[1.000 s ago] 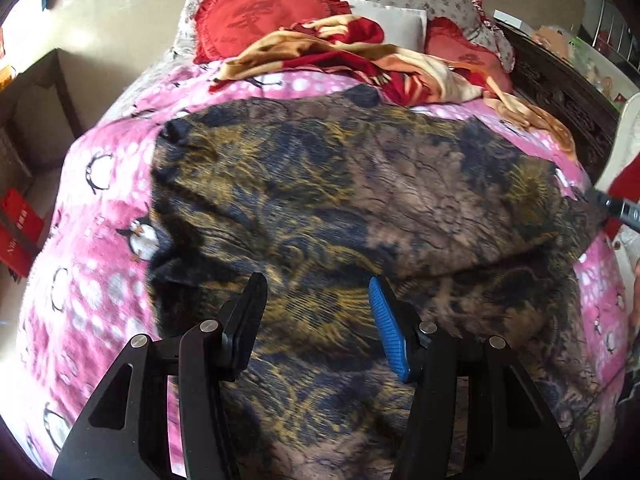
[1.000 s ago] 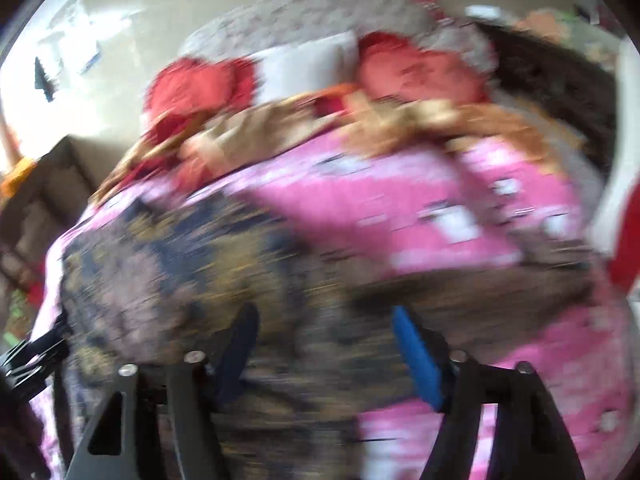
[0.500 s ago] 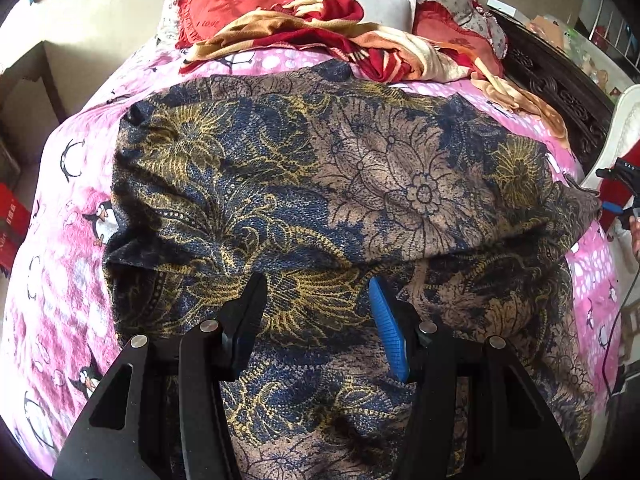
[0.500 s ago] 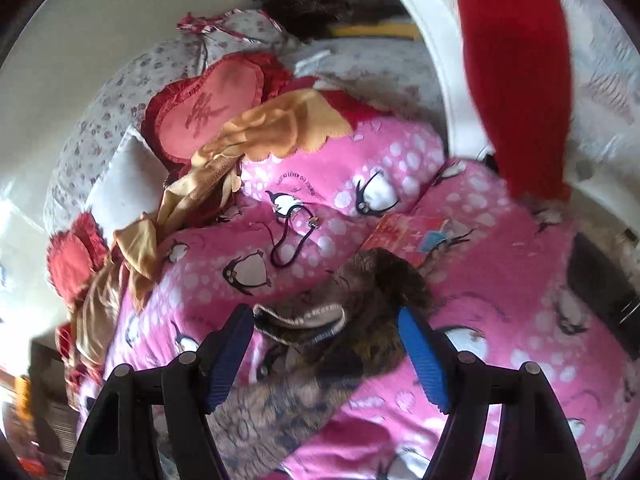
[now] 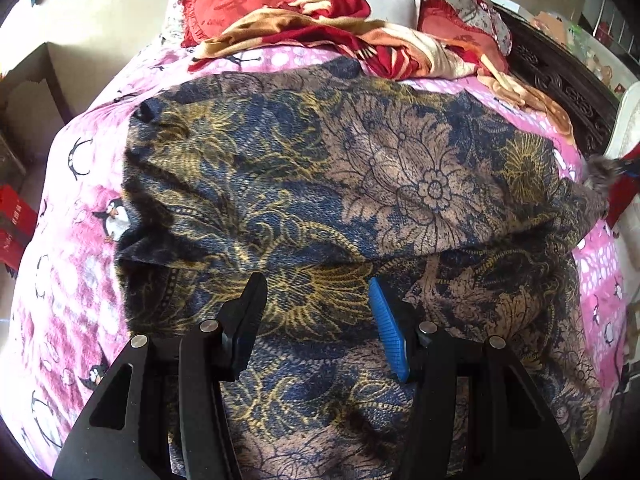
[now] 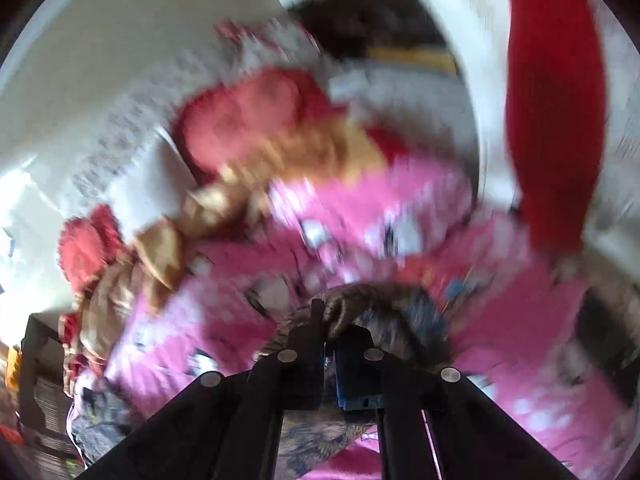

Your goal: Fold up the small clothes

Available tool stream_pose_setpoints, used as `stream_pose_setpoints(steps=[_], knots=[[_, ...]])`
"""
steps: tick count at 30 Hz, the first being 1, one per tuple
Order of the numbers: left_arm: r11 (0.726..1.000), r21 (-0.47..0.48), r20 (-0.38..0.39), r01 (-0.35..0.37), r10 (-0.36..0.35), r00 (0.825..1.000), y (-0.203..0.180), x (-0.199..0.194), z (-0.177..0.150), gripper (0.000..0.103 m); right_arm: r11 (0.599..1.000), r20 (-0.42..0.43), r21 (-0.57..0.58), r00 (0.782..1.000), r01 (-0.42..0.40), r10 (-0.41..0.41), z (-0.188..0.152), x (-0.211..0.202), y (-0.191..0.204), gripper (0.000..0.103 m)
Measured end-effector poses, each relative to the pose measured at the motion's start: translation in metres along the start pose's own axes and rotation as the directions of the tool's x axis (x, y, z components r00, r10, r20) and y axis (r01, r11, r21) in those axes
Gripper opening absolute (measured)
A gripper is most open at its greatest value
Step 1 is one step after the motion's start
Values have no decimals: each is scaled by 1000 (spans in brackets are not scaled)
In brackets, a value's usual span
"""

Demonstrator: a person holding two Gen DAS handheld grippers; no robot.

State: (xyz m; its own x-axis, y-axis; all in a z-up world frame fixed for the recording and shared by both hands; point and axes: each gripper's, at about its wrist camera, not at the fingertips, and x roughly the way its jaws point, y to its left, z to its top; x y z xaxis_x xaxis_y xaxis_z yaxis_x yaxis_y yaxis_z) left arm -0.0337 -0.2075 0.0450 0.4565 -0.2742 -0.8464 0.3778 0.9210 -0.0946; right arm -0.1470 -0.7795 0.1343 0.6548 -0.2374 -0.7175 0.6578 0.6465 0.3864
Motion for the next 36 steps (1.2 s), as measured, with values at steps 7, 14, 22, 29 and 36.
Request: stream_pose_setpoints(steps=[7,14,22,29,36], knots=[[998,-50,29,44,-42,999,8,-17,-5,53,991,212,-93,970,-98,116,30,-143,27,4],[998,-38,76,59,-56,996,11,-44,-9,53,973,267,-144,939,-182,216,25,-220,62,4],[993,-85,108,85,-76,991,23,-57,-11,53,939,233,-260,929,-224,286,-10,-262,131,4],[994,-76,115,84,-75,991,27,-61,-14,53,854,50,-367,909,-369,415,-57,-233,216,4],[990,-117,116,82,-68,991,38,-57,-11,53,791,-112,-379,872,-480,476,-115,-169,299,4]])
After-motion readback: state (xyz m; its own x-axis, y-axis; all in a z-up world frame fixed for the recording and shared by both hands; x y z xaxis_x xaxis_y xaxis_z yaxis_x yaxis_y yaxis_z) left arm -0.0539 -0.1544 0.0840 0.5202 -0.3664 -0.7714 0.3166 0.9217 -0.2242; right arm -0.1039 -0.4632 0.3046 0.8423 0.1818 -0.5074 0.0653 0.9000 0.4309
